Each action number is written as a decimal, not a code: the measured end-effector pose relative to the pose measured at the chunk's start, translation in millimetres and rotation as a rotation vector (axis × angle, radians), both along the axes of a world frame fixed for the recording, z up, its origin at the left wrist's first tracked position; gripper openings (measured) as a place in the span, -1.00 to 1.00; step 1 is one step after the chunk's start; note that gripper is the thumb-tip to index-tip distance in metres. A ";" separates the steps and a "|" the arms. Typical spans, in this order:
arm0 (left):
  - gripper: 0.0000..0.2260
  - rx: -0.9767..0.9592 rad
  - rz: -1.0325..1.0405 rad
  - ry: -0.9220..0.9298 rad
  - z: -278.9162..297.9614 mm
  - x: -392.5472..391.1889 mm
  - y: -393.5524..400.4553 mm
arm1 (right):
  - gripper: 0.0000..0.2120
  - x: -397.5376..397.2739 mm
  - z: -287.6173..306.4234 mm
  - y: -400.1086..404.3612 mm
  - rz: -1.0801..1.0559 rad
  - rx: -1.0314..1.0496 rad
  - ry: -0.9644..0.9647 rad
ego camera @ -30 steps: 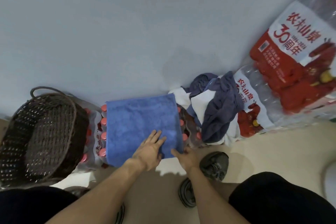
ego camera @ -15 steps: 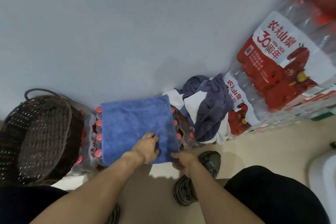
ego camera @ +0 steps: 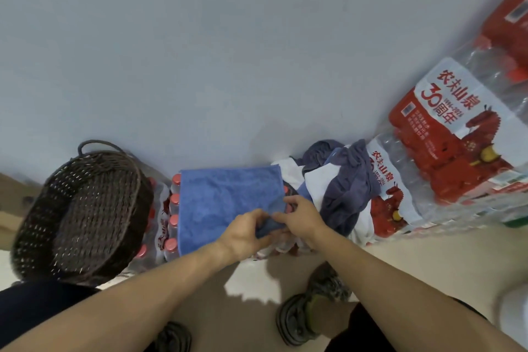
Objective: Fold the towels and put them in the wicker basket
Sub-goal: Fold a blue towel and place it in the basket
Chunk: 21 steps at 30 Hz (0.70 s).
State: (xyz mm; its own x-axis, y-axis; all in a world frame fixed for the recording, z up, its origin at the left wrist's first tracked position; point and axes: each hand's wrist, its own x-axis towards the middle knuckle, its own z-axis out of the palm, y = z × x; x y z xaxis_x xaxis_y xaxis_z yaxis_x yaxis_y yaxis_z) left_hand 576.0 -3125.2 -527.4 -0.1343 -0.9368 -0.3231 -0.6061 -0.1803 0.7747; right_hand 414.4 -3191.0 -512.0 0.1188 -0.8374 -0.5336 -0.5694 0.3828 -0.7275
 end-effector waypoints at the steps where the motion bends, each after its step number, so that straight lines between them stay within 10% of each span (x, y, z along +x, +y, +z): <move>1: -0.72 -0.025 0.044 0.011 -2.0 -1.1 -0.3 | -0.54 0.5 -1.5 -3.7 -0.003 0.023 -0.014; 5: -0.90 -0.059 0.117 0.033 -4.1 0.8 -3.9 | -0.67 3.3 5.8 -12.2 -0.083 0.235 -0.243; 9: -0.75 -0.033 0.178 0.024 -2.6 8.4 -15.0 | -0.52 4.2 6.4 -15.1 0.305 -0.191 0.126; 13: -0.80 -0.044 0.133 0.117 -0.3 11.2 -21.9 | -0.50 13.8 5.9 -11.9 0.557 -0.277 0.054; 21: -0.84 -0.004 0.218 0.212 -1.6 22.7 -23.0 | -0.89 9.1 -4.5 -20.5 0.304 -0.310 0.079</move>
State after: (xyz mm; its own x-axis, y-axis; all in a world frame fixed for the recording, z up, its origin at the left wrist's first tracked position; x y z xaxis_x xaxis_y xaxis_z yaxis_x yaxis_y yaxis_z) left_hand 598.7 -3148.2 -529.0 0.0060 -0.9522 -0.3054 -0.3782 -0.2849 0.8808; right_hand 423.5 -3211.5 -516.5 0.3531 -0.8927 -0.2799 -0.6811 -0.0401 -0.7311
